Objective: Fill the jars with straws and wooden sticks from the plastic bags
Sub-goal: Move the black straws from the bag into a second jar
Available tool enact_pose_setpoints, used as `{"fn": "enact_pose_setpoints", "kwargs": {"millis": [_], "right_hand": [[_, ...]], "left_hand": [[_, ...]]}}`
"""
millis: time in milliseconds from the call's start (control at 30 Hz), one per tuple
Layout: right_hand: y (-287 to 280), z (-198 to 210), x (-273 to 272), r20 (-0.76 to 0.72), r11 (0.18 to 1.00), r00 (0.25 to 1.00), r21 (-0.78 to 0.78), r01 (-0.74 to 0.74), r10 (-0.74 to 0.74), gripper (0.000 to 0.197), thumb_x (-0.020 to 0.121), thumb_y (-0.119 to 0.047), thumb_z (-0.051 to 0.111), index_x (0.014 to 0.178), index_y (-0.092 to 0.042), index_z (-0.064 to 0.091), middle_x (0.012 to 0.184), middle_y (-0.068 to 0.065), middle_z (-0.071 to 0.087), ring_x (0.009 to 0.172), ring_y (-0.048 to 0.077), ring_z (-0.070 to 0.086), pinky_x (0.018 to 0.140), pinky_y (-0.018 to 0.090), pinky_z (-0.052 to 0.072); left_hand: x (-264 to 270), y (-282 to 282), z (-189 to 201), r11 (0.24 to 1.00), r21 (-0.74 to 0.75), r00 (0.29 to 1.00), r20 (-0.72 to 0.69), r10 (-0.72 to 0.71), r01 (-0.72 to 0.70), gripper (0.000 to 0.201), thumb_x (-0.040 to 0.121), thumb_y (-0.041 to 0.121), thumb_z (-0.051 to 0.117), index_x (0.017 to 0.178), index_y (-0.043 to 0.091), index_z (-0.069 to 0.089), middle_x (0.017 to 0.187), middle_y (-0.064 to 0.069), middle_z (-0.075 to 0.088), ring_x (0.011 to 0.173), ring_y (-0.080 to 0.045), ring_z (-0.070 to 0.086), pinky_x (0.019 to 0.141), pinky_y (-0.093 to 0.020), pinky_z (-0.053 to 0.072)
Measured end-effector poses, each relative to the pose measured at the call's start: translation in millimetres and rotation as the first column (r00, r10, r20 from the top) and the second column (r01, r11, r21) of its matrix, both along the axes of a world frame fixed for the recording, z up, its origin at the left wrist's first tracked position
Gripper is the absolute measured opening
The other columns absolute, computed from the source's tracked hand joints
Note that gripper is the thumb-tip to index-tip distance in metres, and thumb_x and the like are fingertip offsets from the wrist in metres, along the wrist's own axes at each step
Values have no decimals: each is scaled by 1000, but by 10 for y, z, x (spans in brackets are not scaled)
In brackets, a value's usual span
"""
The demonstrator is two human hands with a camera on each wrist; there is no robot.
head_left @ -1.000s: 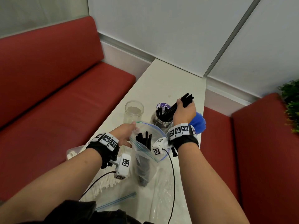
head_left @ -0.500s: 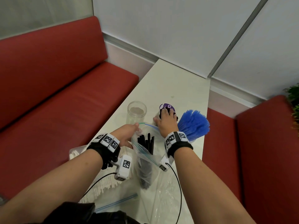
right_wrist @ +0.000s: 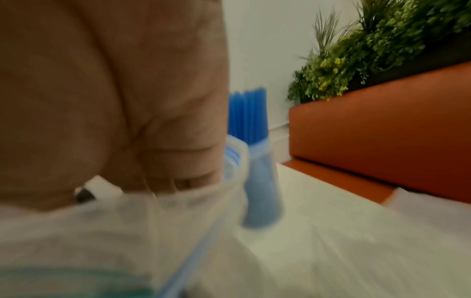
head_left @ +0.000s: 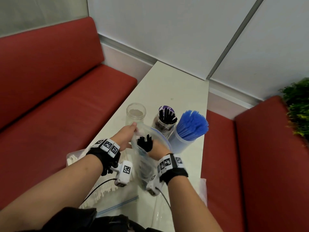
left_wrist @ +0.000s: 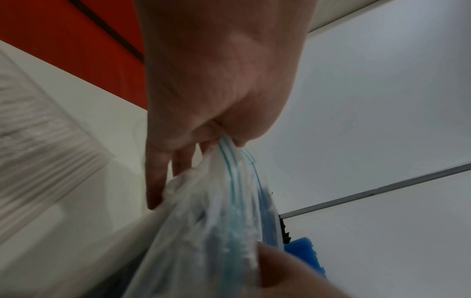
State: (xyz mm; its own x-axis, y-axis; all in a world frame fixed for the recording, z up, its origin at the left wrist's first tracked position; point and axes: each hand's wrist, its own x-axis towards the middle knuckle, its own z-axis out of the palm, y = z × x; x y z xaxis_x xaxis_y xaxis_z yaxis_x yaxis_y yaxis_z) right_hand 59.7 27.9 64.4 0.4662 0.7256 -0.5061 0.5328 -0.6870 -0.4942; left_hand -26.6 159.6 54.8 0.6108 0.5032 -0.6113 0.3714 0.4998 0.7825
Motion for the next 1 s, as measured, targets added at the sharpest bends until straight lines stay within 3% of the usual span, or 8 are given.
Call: {"fn": "enact_pose_setpoints", "kwargs": {"millis": [67, 133, 233, 333, 467, 667, 767, 1000], "right_hand": [[-95, -182, -178, -23, 985, 990, 107, 138, -136, 38, 100, -20, 57, 135, -4, 54, 128, 15, 65, 118, 32, 61, 93, 32, 46], [-194, -323, -260, -1, 956, 973, 188, 226, -230, 30, 97, -21, 62, 123, -4, 62, 121, 14, 70, 115, 29, 63, 85, 27, 45], [-287, -310, -268, -41, 936, 967, 242, 254, -252, 23, 95, -15, 63, 114, -4, 70, 115, 12, 73, 110, 26, 66, 90, 31, 50], [-272, -168, -147, -56, 922, 966, 290, 256, -251, 17, 89, -4, 66, 106, -4, 68, 99, 10, 68, 94, 22, 62, 76, 26, 43], [-237, -7, -55, -45, 833, 937, 443, 330, -347, 29, 90, 0, 63, 119, -3, 66, 113, 10, 69, 101, 19, 59, 87, 24, 42], [-176, -31, -128, -127, 897, 964, 356, 263, -232, 29, 97, -7, 61, 125, -2, 64, 114, 13, 70, 103, 25, 63, 87, 30, 50], [-209, -45, -105, -134, 864, 954, 404, 301, -269, 23, 95, -5, 62, 117, -1, 68, 110, 16, 72, 102, 28, 65, 89, 35, 50], [-265, -53, -117, -84, 929, 982, 318, 188, -170, 25, 100, -22, 61, 115, -3, 67, 101, 8, 69, 93, 22, 61, 78, 27, 42]], "left_hand": [[-14, -46, -29, 1000, -2, 1000, 13, 7, -7, 51, 103, 51, 31, 117, 8, 56, 115, -15, 64, 99, -30, 65, 83, -42, 53], [-46, -66, -39, 1000, 2, 1000, 23, 0, 0, 52, 103, 51, 29, 124, 10, 54, 122, -14, 63, 102, -30, 65, 82, -41, 52], [-80, -85, -43, 999, -35, 999, 51, 18, -16, 48, 103, 51, 31, 121, 12, 54, 119, -13, 62, 93, -29, 65, 71, -36, 54], [-63, -68, -2, 996, -31, 994, 74, 84, -81, 41, 103, 48, 33, 106, 15, 56, 110, -12, 61, 82, -27, 65, 65, -35, 54], [14, -52, 102, 991, -57, 985, 117, 128, -122, 38, 103, 47, 33, 101, 15, 54, 106, -12, 62, 81, -28, 66, 64, -37, 55], [98, -138, 213, 986, -122, 975, 180, 134, -114, 37, 104, 46, 33, 90, 15, 48, 111, -16, 60, 99, -40, 65, 74, -46, 54], [84, -123, 224, 987, -134, 975, 189, 115, -91, 38, 104, 47, 32, 88, 16, 47, 115, -14, 59, 86, -35, 67, 58, -38, 55], [102, -112, 213, 986, -133, 975, 187, 119, -95, 39, 104, 48, 32, 91, 14, 47, 117, -15, 60, 79, -33, 68, 58, -37, 55]]}}
